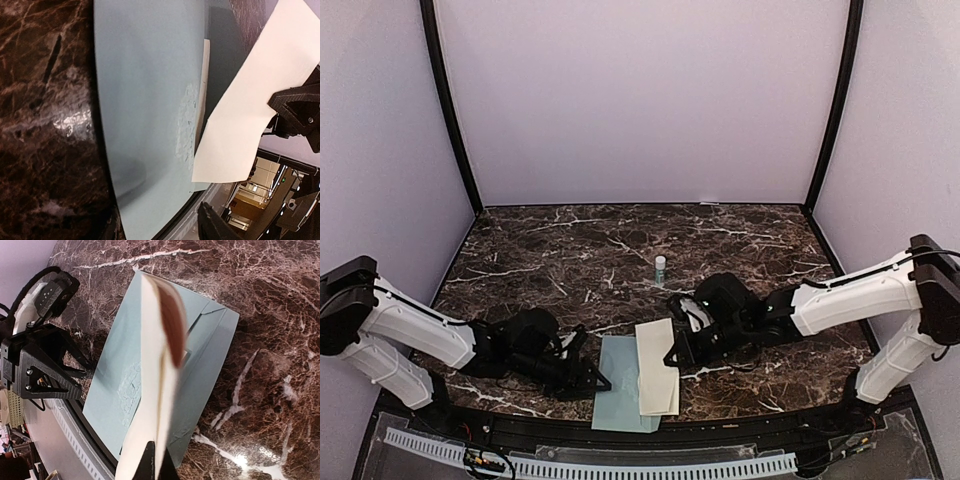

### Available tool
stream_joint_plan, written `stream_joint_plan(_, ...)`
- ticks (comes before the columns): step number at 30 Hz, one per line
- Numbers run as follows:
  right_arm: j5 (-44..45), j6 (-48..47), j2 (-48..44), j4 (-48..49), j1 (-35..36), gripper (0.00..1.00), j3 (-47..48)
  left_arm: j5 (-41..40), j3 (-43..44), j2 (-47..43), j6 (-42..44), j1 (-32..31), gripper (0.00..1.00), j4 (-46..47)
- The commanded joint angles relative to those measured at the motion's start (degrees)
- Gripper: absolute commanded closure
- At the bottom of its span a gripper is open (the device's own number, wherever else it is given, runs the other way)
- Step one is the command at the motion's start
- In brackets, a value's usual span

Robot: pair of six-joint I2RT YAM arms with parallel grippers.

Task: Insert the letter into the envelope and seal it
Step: Place the letter in the envelope.

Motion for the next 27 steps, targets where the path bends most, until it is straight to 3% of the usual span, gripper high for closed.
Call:
stream_joint_plan(1,-0.2,1.1,1.3,3.4,0.9,1.0,-1.0,0.8,-0.5,0.6,-0.8,-0.5,0.49,2.5)
stream_joint_plan(19,0.1,3.6,1.8,7.6,0.9,1.0,-3.1,2.2,-0.8,1.9,-3.6,-1.2,0.5,10.7)
stream_joint_plan(27,-0.6,4.3,1.6,9.2,0.9,1.0,-3.6,2.8,-1.6,3.6,-4.7,-1.3,0.69,14.3)
